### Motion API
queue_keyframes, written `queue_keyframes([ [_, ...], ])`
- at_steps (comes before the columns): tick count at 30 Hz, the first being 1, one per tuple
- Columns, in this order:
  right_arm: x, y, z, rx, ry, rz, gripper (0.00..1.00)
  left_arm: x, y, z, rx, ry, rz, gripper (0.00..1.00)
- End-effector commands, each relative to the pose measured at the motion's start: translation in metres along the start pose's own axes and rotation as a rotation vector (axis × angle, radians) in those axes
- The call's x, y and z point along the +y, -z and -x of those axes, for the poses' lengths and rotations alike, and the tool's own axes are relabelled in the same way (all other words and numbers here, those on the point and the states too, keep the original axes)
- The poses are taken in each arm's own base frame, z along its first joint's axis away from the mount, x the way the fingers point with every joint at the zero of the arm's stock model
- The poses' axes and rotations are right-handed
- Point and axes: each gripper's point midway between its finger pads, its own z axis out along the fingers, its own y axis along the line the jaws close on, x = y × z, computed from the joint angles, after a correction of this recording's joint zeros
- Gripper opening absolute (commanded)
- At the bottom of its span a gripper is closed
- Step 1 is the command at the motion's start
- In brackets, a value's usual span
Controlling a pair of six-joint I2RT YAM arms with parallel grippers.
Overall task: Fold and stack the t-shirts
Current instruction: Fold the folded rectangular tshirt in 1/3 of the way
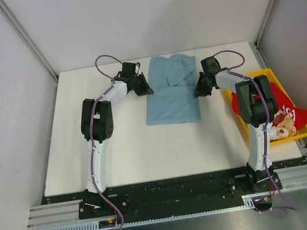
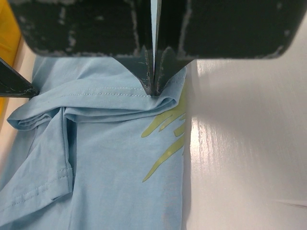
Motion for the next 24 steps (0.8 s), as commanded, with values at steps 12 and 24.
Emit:
queue_keyframes([
  [12,-0.01,0.043,0.023,-0.056,-0.005,-0.012,0.31,-0.039,0.042,0.041,-0.079,-0.029,-0.115,0.22],
  [24,0.009,0.092,-0.035,-0.03,0.097,0.008,0.31,-0.053,0.132,0.012,-0.108,0.045,-0.106,0.34],
])
